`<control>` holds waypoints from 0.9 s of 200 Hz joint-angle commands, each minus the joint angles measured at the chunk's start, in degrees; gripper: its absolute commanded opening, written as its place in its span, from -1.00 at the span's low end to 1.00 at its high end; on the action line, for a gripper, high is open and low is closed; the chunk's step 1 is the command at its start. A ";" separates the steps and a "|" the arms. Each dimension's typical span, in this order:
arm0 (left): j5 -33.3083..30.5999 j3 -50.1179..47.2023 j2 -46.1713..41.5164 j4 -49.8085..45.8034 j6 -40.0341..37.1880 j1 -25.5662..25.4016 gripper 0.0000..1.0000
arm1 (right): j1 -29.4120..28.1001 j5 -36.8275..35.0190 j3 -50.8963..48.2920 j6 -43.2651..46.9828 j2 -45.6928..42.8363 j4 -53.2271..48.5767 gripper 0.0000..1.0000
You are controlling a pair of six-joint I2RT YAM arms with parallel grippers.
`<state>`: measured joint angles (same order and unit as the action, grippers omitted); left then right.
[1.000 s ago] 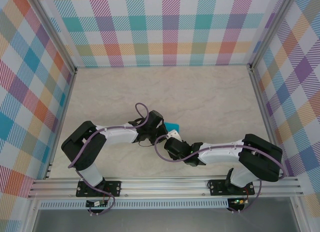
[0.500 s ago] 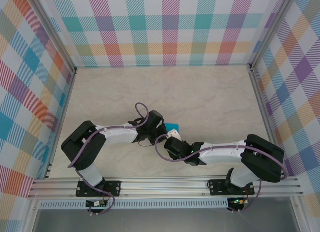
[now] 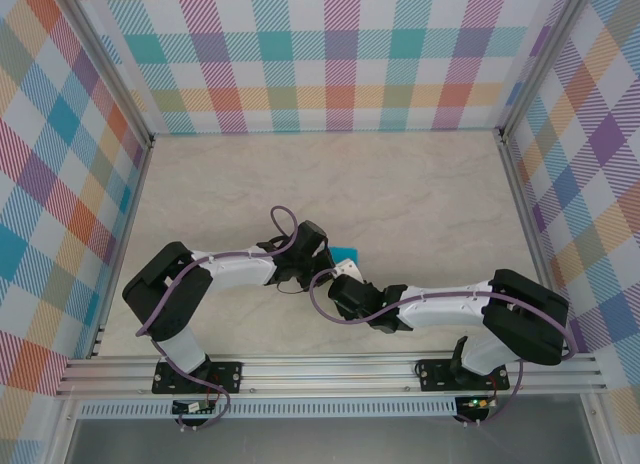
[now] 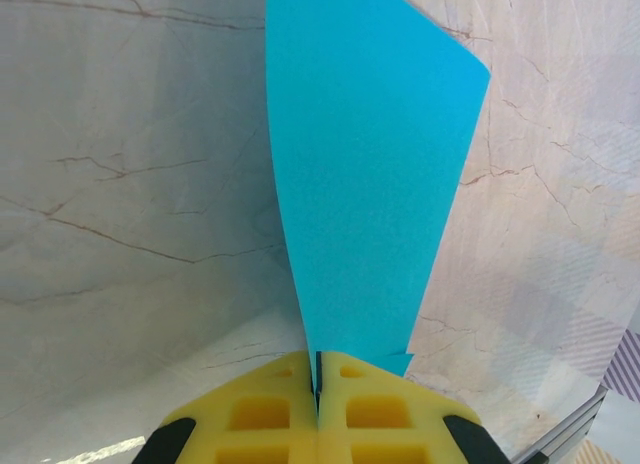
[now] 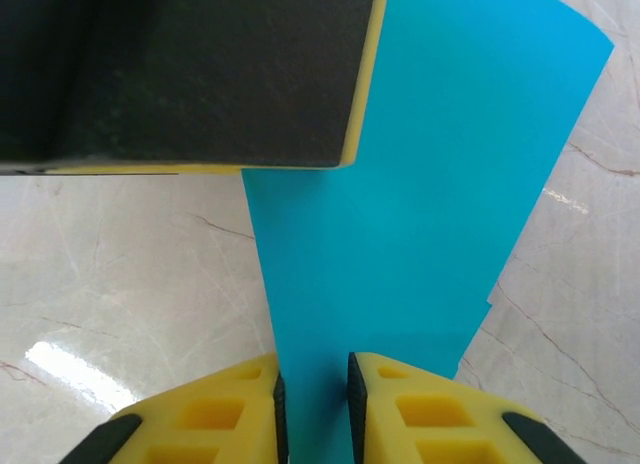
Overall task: Fold a paper plane with a square sheet of paper (pick it up from the middle)
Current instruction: Perform the fifth fold on the wing at the bottom-center of the table.
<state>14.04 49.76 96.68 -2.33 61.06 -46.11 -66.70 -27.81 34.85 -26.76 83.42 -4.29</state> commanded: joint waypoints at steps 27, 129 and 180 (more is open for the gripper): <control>-0.02 1.81 -1.76 -0.85 0.03 -0.74 -0.98 | -1.16 1.31 1.67 -0.99 0.78 2.30 -0.66; -5.51 2.11 -6.80 -6.78 -0.99 -0.59 -0.26 | -0.99 3.89 -4.66 -7.37 -1.92 8.86 -0.86; -11.74 0.08 -12.66 -10.42 -0.45 -0.45 -0.15 | 3.62 15.48 -11.24 -8.86 -5.19 19.92 -0.84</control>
<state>6.52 50.50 87.61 -9.87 60.45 -46.11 -65.01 -19.73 25.91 -33.87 79.37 8.56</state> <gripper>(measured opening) 0.418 0.076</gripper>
